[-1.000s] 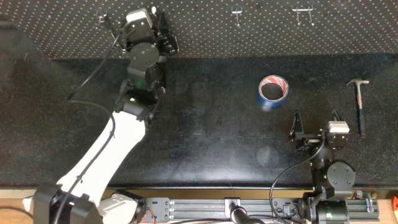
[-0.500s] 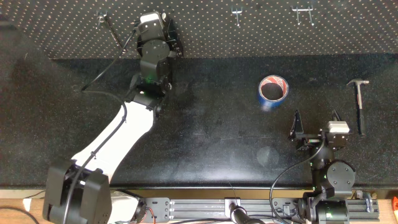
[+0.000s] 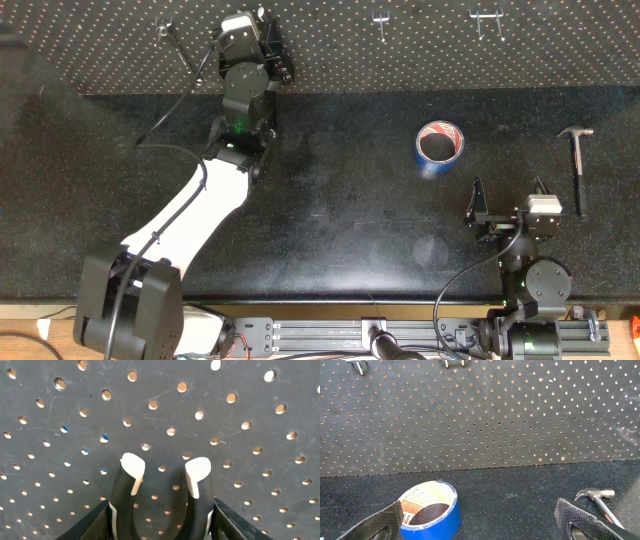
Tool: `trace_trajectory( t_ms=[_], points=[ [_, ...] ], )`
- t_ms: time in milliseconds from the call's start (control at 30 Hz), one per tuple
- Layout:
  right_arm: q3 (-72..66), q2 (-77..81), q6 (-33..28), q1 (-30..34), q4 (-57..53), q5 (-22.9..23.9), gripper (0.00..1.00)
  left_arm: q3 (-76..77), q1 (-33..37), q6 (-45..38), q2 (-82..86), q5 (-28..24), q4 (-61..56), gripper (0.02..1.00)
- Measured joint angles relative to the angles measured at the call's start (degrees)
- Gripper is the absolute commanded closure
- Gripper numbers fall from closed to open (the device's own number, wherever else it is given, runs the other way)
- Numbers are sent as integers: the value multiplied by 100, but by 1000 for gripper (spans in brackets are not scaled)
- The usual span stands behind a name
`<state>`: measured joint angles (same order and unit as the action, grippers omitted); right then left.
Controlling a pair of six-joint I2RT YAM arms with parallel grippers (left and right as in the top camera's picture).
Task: Place Tools Onto Pegboard
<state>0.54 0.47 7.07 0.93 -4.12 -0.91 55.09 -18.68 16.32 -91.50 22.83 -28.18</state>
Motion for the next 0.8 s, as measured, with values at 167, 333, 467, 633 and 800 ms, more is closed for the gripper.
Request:
trace_trajectory(
  t_ms=[167, 333, 467, 633, 800],
  points=[
    [0, 0, 0, 0, 0, 0, 7, 0, 26, -2, 0, -2, -116, 989],
    [0, 0, 0, 0, 2, 0, 9, 0, 37, -2, 0, -2, -173, 989],
    [0, 0, 0, 0, 2, 0, 9, 0, 85, -2, 0, -11, -173, 989],
    [0, 0, 0, 0, 0, 0, 7, 0, 205, -2, 0, -17, -166, 989],
    [0, 0, 0, 0, 2, 0, 9, 0, 203, -2, 0, -149, -98, 989]
  ],
)
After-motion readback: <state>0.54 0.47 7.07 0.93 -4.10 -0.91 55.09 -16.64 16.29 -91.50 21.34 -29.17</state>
